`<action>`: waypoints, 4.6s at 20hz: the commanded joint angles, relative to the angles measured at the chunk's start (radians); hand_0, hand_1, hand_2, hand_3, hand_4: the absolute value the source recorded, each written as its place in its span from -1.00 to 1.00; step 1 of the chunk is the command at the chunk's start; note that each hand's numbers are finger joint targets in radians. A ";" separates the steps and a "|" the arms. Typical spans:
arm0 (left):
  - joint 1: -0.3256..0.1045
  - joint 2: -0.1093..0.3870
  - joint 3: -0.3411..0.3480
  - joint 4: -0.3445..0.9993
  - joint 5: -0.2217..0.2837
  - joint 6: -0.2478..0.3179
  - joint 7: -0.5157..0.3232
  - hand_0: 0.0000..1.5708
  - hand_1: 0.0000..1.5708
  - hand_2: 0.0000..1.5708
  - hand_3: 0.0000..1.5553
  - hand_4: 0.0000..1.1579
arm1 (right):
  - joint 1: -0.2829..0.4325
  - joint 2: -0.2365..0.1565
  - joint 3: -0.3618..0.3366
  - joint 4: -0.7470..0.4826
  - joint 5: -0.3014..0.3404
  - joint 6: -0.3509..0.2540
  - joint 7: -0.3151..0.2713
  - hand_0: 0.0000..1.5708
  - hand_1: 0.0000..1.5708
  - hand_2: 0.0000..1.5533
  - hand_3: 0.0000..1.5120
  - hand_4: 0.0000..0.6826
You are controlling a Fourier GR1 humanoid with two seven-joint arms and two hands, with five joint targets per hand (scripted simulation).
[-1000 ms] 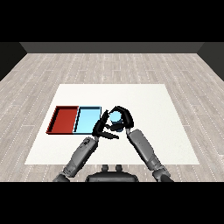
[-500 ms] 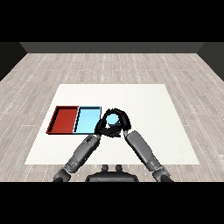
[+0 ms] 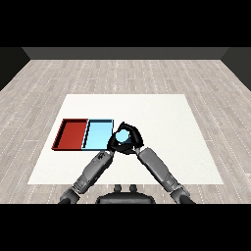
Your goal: Pick the blue can and put it in the blue box
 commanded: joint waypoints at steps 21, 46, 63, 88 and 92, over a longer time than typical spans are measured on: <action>-0.035 0.001 -0.033 0.002 -0.134 0.197 0.092 -0.20 -0.20 -0.13 -0.54 0.13 | -0.020 -0.001 -0.016 -0.024 -0.041 0.053 0.027 0.89 0.89 0.87 0.85 0.74; -0.031 0.000 -0.056 0.125 0.010 0.342 -0.300 1.00 1.00 1.00 0.90 0.98 | 0.042 0.000 -0.106 -0.070 -0.033 0.033 0.036 -1.00 -1.00 -1.00 -1.00 -1.00; -0.135 0.184 0.155 0.192 -0.068 0.355 -0.095 0.99 0.99 0.98 0.91 0.96 | 0.356 -0.151 -0.300 -0.517 -0.107 0.151 0.042 -1.00 -1.00 -1.00 -1.00 -1.00; -0.381 0.161 0.379 1.044 -0.059 0.230 -0.032 0.02 0.02 0.13 0.47 0.30 | 0.297 -0.129 -0.466 -0.236 -0.238 0.280 -0.063 -1.00 -1.00 -1.00 -1.00 -1.00; -0.405 0.151 0.308 1.126 -0.144 0.233 0.058 -1.00 -1.00 -1.00 -1.00 -0.38 | 0.301 -0.166 -0.496 -0.285 -0.278 0.327 -0.041 -1.00 -1.00 -1.00 -1.00 -1.00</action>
